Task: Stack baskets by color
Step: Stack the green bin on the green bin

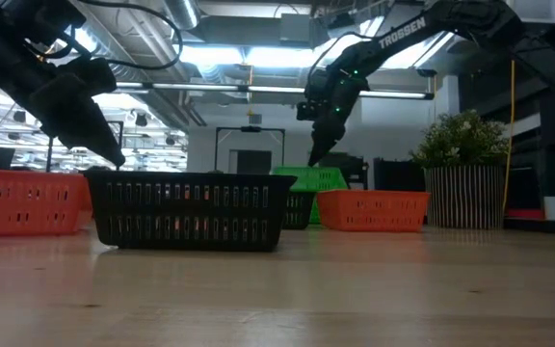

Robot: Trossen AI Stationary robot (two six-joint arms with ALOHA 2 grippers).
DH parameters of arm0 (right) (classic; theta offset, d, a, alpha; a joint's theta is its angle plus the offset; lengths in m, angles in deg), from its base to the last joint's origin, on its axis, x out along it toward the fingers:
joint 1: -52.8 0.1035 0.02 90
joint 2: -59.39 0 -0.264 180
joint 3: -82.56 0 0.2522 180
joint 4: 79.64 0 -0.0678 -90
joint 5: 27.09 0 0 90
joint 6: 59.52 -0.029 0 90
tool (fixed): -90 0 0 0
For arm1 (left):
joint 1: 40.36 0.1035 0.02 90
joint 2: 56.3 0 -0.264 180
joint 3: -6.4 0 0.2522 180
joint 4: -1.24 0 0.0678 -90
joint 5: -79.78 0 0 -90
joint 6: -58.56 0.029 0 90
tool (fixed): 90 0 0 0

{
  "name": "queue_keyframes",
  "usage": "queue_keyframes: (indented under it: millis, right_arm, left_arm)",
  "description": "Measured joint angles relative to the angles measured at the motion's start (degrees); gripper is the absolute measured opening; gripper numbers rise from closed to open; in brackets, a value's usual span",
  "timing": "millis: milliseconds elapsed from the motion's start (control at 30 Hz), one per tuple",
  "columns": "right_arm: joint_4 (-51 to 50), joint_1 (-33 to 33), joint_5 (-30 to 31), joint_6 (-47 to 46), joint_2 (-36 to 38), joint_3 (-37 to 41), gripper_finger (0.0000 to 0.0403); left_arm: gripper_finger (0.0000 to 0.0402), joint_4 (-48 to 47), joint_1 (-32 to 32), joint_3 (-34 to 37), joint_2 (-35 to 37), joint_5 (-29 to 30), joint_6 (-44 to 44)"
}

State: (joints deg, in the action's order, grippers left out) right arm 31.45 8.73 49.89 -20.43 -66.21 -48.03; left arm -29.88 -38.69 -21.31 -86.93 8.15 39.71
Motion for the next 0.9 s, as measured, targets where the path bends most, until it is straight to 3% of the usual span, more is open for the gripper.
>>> queue_keyframes:
  millis: [267,433,533,733,900]
  right_arm:
    - [0.9,2.8,2.3,0.0,0.0,-2.3,0.0103]
    - [1.9,7.5,21.3,0.2,0.1,-3.7,0.0086]
    - [7.0,10.6,30.8,1.6,0.1,-0.4,0.0068]
    - [24.7,13.5,45.1,2.5,0.1,11.1,0.0043]
    - [33.8,13.5,48.6,3.6,0.0,17.9,0.0041]
  left_arm:
    - [0.0055,0.0,0.0,0.0,0.0,0.0,0.0]
    - [0.0055,0.0,0.0,0.0,0.0,0.0,0.0]
    - [0.0055,-0.2,0.0,0.0,0.0,0.0,0.0]
    - [0.0055,-0.2,0.0,0.0,0.0,0.0,0.0]
    - [0.0055,-0.2,0.0,0.0,0.0,0.0,0.0]
